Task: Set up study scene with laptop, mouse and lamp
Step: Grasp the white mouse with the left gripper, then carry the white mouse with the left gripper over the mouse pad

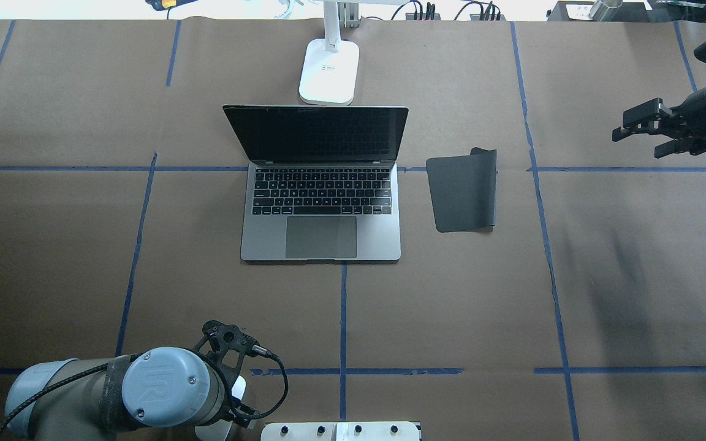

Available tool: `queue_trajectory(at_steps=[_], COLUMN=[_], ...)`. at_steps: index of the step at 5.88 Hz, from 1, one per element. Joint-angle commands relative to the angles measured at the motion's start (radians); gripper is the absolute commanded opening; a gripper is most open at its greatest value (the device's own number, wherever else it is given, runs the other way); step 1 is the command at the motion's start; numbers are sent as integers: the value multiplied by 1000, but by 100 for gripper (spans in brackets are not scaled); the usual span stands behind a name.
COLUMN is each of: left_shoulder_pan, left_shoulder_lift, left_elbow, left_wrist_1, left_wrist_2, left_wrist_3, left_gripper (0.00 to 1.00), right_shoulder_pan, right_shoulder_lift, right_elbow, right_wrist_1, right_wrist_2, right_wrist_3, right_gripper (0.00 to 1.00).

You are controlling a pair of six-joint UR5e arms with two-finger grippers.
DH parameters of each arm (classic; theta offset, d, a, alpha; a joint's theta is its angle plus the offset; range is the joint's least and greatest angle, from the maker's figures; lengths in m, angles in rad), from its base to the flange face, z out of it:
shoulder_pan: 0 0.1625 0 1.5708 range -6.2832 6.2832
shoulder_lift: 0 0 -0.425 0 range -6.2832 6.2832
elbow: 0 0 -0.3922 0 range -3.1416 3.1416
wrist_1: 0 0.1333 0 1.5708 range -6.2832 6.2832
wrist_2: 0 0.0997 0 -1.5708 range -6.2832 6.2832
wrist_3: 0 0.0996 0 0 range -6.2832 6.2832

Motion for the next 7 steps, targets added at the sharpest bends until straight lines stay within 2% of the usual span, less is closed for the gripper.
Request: queue_trajectory(at_steps=[1, 2, 3, 5, 7], left_shoulder_pan=[0, -11, -37, -104, -164], left_shoulder_lift=[0, -3, -12, -163, -349], left_elbow=[-3, -27, -37, -9, 120], left_wrist_1=[2, 6, 14, 35, 25], left_wrist_2=[0, -2, -26, -34, -35], left_wrist_3=[2, 2, 3, 12, 11], left_gripper=[23, 4, 2, 1, 1], right_shoulder_pan=[0, 1, 1, 6, 10], right_shoulder_lift=[-2, -3, -20, -25, -31], right_elbow=[2, 2, 22, 33, 34], right_wrist_1=[0, 0, 0, 0, 0], right_wrist_2=[0, 0, 0, 2, 3], right_wrist_3=[0, 0, 0, 0, 0], right_gripper=[100, 100, 100, 100, 100])
